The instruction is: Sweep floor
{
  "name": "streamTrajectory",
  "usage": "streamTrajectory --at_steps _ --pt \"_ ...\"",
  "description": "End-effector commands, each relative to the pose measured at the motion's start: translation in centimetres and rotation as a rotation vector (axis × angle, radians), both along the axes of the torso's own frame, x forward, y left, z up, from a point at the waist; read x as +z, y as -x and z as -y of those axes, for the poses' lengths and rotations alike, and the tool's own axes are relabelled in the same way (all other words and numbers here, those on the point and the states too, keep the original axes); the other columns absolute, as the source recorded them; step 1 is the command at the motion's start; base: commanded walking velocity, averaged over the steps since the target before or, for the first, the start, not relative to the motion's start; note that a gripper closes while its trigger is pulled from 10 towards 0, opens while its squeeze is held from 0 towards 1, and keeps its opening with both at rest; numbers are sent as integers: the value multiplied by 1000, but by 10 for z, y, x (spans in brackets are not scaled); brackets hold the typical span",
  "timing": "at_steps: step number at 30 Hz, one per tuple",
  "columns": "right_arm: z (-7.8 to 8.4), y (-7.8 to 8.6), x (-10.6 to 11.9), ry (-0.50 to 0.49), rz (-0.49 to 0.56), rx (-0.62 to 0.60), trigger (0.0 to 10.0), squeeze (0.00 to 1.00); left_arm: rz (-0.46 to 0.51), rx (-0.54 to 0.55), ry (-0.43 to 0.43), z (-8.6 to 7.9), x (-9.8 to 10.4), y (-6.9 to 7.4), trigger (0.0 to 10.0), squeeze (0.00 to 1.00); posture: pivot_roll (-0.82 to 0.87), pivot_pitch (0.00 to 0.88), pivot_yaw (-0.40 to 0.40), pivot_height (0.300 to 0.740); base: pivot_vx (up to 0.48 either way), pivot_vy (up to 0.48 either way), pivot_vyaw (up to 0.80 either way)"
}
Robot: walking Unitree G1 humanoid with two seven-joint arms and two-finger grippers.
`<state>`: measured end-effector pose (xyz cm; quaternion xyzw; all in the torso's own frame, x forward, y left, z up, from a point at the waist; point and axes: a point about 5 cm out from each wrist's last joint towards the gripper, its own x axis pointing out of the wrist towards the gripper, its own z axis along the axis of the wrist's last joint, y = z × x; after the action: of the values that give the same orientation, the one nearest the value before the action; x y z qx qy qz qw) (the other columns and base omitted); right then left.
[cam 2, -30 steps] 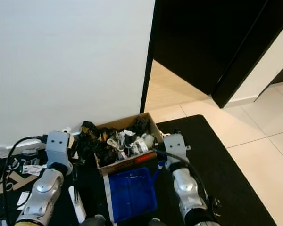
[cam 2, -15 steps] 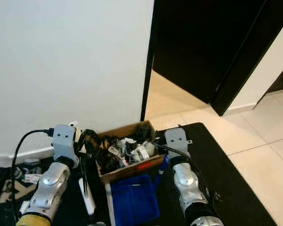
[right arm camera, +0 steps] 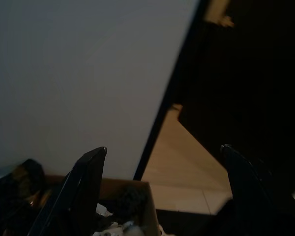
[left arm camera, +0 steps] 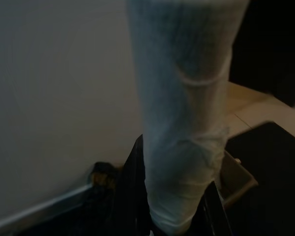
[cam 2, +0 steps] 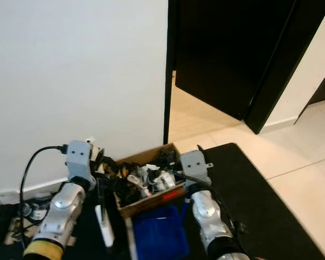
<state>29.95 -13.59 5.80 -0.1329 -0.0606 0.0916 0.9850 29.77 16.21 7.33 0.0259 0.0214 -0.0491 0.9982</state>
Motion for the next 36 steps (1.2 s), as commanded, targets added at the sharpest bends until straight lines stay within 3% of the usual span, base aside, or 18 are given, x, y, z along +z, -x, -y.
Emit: streamTrajectory --at_steps 1,5,7,10,12,16,21,26,31,32,36 --pt "-1 -2 3 8 9 27 10000 0 43 16 9 1 10 -3 10000 0 181 7 -58 740 0 0 0" --pt "9 -4 3 13 -4 0 10000 0 42 -6 47 5 9 7 10000 0 204 23 -69 740 0 0 0" --pt "16 -4 -3 -59 -49 -74 10000 0 28 -16 21 7 0 23 10000 0 238 38 -73 740 0 0 0" --pt "11 -3 -5 -51 -55 -64 10000 0 38 -22 -13 5 -1 27 10000 0 236 39 -64 740 0 0 0" --pt "4 -3 -4 -61 -48 -58 10000 0 40 -26 -29 1 -1 28 10000 0 204 31 -29 740 0 0 0" --pt "5 2 -2 -69 -11 -85 10000 0 25 -68 -45 3 -1 22 10000 0 162 37 40 740 0 0 0" --pt "18 12 -8 -64 -15 -123 10000 0 33 -139 -60 16 6 13 10000 0 167 61 43 740 0 0 0" --pt "28 15 -8 -56 -7 -153 10000 0 28 -163 -21 23 10 16 10000 0 160 101 57 740 0 0 0" --pt "28 15 1 -45 30 -144 10000 0 -14 -169 48 20 8 24 10000 0 134 100 52 740 0 0 0" --pt "25 13 6 -40 52 -123 10000 0 -8 -176 55 19 8 23 10000 0 144 99 14 740 0 0 0" --pt "22 12 -1 -34 18 -114 10000 0 -10 -152 25 15 2 22 10000 0 190 80 16 740 0 0 0"
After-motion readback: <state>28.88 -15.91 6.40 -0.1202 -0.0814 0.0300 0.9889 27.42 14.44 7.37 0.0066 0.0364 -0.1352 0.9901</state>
